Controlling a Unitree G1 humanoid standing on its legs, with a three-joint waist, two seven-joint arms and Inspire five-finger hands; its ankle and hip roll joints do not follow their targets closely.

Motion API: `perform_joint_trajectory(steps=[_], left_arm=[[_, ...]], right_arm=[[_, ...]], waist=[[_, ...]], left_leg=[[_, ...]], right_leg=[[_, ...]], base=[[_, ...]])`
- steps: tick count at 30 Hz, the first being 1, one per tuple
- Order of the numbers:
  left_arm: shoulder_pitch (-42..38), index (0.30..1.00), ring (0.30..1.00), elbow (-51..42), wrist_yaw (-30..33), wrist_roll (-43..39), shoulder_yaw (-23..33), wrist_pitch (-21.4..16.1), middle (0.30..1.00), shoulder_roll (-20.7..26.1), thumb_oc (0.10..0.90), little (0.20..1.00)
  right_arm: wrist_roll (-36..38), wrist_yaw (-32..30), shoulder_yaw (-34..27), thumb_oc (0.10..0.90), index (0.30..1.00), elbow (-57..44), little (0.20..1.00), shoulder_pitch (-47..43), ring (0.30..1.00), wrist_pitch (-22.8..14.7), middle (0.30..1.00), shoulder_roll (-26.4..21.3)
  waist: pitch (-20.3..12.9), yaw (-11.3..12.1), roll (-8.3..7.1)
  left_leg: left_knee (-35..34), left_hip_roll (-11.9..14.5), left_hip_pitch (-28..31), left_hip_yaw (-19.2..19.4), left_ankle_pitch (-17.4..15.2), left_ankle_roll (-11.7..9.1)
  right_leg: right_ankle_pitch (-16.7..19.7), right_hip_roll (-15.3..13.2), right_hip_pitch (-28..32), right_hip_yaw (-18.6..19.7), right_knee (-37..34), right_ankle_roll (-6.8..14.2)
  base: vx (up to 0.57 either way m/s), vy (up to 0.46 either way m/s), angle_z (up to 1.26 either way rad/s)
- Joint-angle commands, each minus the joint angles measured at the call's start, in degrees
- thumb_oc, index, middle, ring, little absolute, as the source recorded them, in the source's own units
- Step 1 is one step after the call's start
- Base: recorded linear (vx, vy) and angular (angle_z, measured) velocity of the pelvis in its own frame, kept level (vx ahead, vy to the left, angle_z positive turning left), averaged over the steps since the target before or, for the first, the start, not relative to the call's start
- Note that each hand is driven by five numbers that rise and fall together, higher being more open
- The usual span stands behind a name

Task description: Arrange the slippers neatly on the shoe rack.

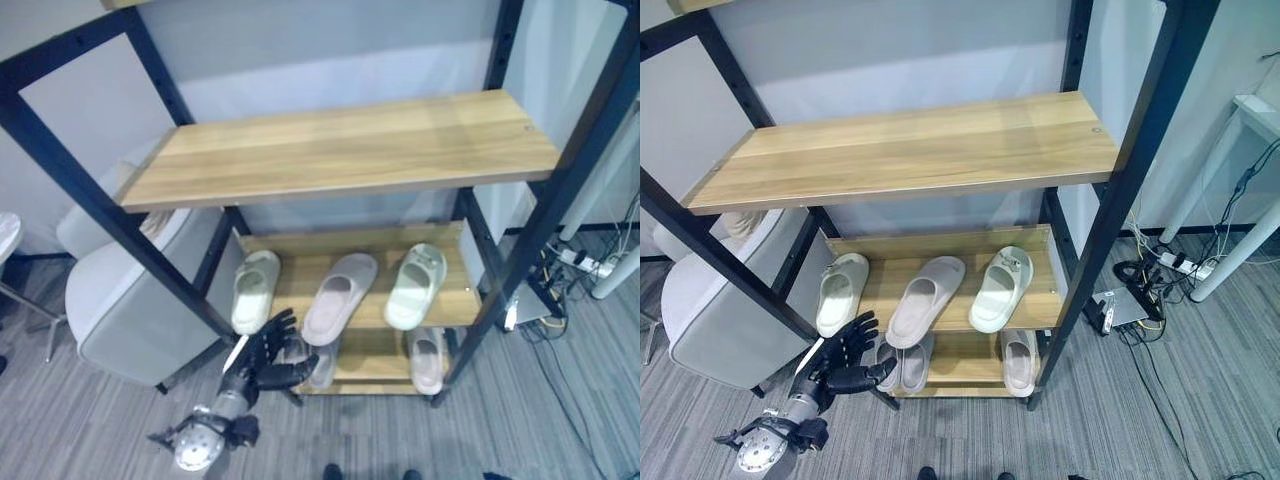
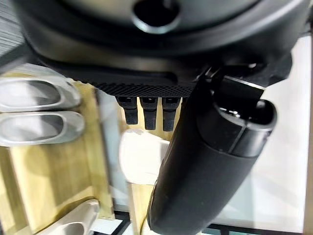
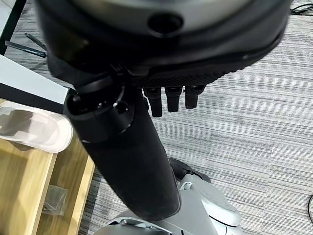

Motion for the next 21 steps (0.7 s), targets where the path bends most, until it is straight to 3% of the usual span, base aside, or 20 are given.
perform_joint_trajectory(steps=[1,21], left_arm=[[-5.96,0.9,0.9,-6.88,2.81,1.62,3.3,-7.38,0.9,0.88,0.8,0.9],[-23.27,0.9,0.9,0.54,14.78,22.6,-2.21,-7.68,0.9,4.28,0.8,0.9]], right_arm=[[-0.64,-0.86,0.61,0.8,0.9,0.33,0.9,-2.33,0.9,-1.28,0.9,-0.56],[-0.86,-2.16,2.29,0.8,0.9,1.01,0.9,-1.6,0.9,-1.27,0.9,0.8]], waist=[[-1.75,-0.94,-3.56],[-3.74,-4.45,-4.75]], left_leg=[[2.45,-0.8,-3.2,2.78,-0.37,-1.08],[-0.47,-0.62,-0.45,6.65,-2.64,-0.63]], right_leg=[[-7.38,0.41,1.18,2.34,0.79,1.18],[-6.59,-0.2,0.53,5.64,0.48,2.43]], base=[[0.04,0.006,-0.03],[0.04,0.013,-0.11]])
